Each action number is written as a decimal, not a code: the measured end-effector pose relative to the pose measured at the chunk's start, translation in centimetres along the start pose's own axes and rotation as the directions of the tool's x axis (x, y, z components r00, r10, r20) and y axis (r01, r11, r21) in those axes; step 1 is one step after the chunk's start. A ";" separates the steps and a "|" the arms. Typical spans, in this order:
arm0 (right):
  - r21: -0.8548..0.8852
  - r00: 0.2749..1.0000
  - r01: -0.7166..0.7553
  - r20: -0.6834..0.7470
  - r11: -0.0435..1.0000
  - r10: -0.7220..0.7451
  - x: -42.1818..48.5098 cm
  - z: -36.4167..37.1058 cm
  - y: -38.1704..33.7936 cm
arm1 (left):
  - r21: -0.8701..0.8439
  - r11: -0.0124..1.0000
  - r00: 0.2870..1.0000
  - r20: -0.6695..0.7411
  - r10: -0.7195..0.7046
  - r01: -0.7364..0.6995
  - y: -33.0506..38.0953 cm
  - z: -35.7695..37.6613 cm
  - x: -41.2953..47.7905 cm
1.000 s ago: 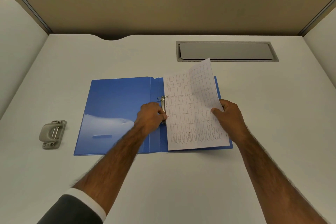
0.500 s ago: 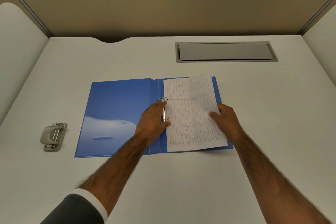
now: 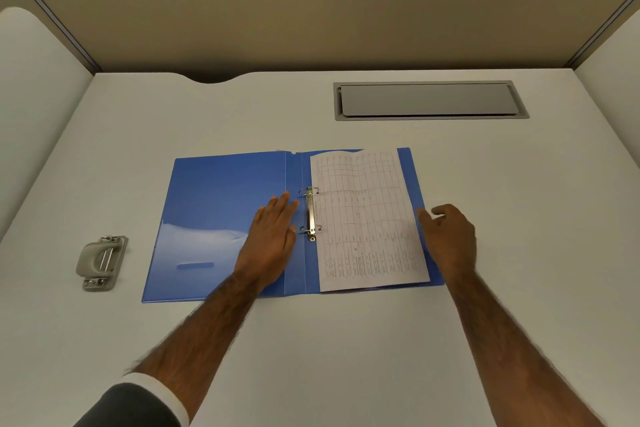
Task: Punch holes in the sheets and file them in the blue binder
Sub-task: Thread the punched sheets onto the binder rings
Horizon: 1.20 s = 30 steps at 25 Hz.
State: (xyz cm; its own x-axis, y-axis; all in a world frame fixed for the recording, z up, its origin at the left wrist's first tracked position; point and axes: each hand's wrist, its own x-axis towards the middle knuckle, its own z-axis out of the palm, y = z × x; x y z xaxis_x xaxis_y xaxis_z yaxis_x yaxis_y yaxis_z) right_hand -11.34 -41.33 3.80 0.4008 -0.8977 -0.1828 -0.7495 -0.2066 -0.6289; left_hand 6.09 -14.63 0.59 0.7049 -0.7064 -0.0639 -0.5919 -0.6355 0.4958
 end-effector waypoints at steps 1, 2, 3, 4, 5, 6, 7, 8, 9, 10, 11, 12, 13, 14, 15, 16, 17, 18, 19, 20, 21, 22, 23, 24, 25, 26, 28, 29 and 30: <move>-0.103 0.991 0.048 -0.120 0.994 -0.060 -0.9 -0.1 -0.3 | 0.008 1.000 0.999 -0.050 0.009 -0.008 -0.1 -0.2 0.5; -0.175 0.968 0.116 -0.199 0.978 -0.151 -2.1 0.0 -1.0 | -0.008 1.000 0.994 -0.111 -0.001 0.000 0.0 -0.6 1.2; -0.212 0.953 0.180 -0.206 0.960 -0.224 -3.6 0.6 -2.1 | -0.057 0.998 0.986 -0.162 -0.035 0.026 0.3 -1.2 2.1; -0.251 0.948 0.232 -0.156 0.940 -0.276 -5.1 1.5 -3.5 | -0.130 0.989 0.980 -0.179 -0.088 0.065 0.8 -2.1 3.1; -0.309 0.946 0.278 -0.077 0.910 -0.315 -6.6 2.9 -4.8 | -0.186 0.976 0.978 -0.155 -0.140 0.110 1.3 -2.9 4.3; -0.370 0.941 0.322 0.020 0.871 -0.339 -7.9 4.7 -6.0 | -0.195 0.967 0.977 -0.102 -0.185 0.163 1.9 -3.6 5.5; -0.415 0.931 0.361 0.109 0.836 -0.348 -9.1 6.3 -7.2 | -0.148 0.961 0.970 -0.034 -0.240 0.232 2.5 -4.1 6.8; -0.437 0.922 0.387 0.182 0.812 -0.341 -9.8 7.8 -8.2 | -0.061 0.953 0.955 0.036 -0.295 0.297 3.1 -4.6 8.0; -0.441 0.917 0.397 0.239 0.805 -0.321 -10.3 9.0 -9.1 | 0.037 0.940 0.935 0.095 -0.342 0.340 3.6 -4.7 8.9; -0.436 0.914 0.394 0.279 0.809 -0.295 -10.6 9.9 -9.6 | 0.117 0.927 0.917 0.146 -0.371 0.356 3.9 -4.7 9.6; -0.430 0.912 0.387 0.307 0.816 -0.271 -10.8 10.6 -9.9 | 0.166 0.920 0.905 0.184 -0.383 0.355 4.1 -4.5 10.1; -0.428 0.912 0.378 0.323 0.821 -0.252 -10.8 11.2 -9.9 | 0.185 0.917 0.899 0.205 -0.387 0.353 4.1 -4.3 10.5; -0.433 0.914 0.369 0.328 0.822 -0.238 -10.7 11.5 -9.9 | 0.190 0.915 0.896 0.212 -0.391 0.355 4.1 -4.1 10.8; -0.438 0.918 0.358 0.326 0.825 -0.226 -10.5 11.8 -9.9 | 0.197 0.912 0.894 0.208 -0.398 0.360 4.0 -4.0 11.0; -0.441 0.921 0.349 0.322 0.827 -0.218 -10.3 11.9 -9.9 | 0.206 0.908 0.891 0.203 -0.405 0.366 3.9 -3.8 11.1; -0.441 0.924 0.342 0.319 0.830 -0.211 -10.1 11.9 -9.9 | 0.212 0.906 0.890 0.205 -0.407 0.366 3.8 -3.6 11.1; -0.440 0.925 0.338 0.317 0.832 -0.208 -10.1 12.0 -10.0 | 0.211 0.907 0.889 0.212 -0.407 0.365 3.7 -3.5 11.1; -0.437 0.925 0.339 0.317 0.833 -0.210 -10.0 12.1 -10.0 | 0.201 0.909 0.889 0.215 -0.405 0.365 3.5 -3.5 11.1; -0.430 0.926 0.337 0.313 0.838 -0.212 -10.1 12.3 -10.1 | 0.185 0.911 0.889 0.215 -0.404 0.369 3.3 -3.4 11.2; -0.421 0.929 0.330 0.306 0.845 -0.210 -10.1 12.4 -10.1 | 0.168 0.912 0.890 0.213 -0.404 0.374 3.2 -3.4 11.2; -0.414 0.932 0.323 0.297 0.851 -0.209 -10.2 12.5 -10.2 | 0.157 0.914 0.891 0.211 -0.402 0.375 3.2 -3.4 11.2; -0.413 0.933 0.322 0.293 0.852 -0.210 -10.2 12.6 -10.2 | 0.155 0.915 0.893 0.209 -0.398 0.372 3.2 -3.3 11.2; -0.417 0.930 0.328 0.299 0.848 -0.212 -10.2 12.7 -10.2 | 0.158 0.916 0.896 0.204 -0.395 0.368 3.2 -3.2 11.2; -0.424 0.925 0.337 0.313 0.840 -0.213 -10.3 12.8 -10.2 | 0.161 0.918 0.900 0.196 -0.390 0.363 3.2 -3.1 11.1; -0.431 0.920 0.346 0.330 0.833 -0.212 -10.2 12.9 -10.2 | 0.163 0.919 0.903 0.190 -0.386 0.359 3.3 -3.0 11.2; -0.434 0.916 0.355 0.341 0.828 -0.214 -10.2 12.9 -10.3 | 0.162 0.920 0.905 0.187 -0.383 0.356 3.4 -3.0 11.2; -0.435 0.909 0.371 0.350 0.820 -0.226 -10.1 12.8 -10.2 | 0.164 0.925 0.910 0.187 -0.371 0.343 3.4 -2.9 11.3; -0.436 0.907 0.377 0.351 0.817 -0.232 -10.2 12.8 -10.2 | 0.169 0.927 0.914 0.180 -0.363 0.335 3.3 -2.8 11.2; -0.436 0.906 0.383 0.350 0.815 -0.238 -10.2 12.8 -10.2 | 0.177 0.929 0.919 0.169 -0.355 0.326 3.3 -2.7 11.1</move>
State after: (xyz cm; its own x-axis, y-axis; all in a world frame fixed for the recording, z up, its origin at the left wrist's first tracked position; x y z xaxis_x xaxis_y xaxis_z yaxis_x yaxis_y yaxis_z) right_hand -1.07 -25.10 2.42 0.7262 -0.6279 -0.2800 -0.6868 -0.6814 -0.2531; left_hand 13.05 -23.75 3.81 0.7922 -0.4763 -0.3816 -0.3886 -0.8758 0.2863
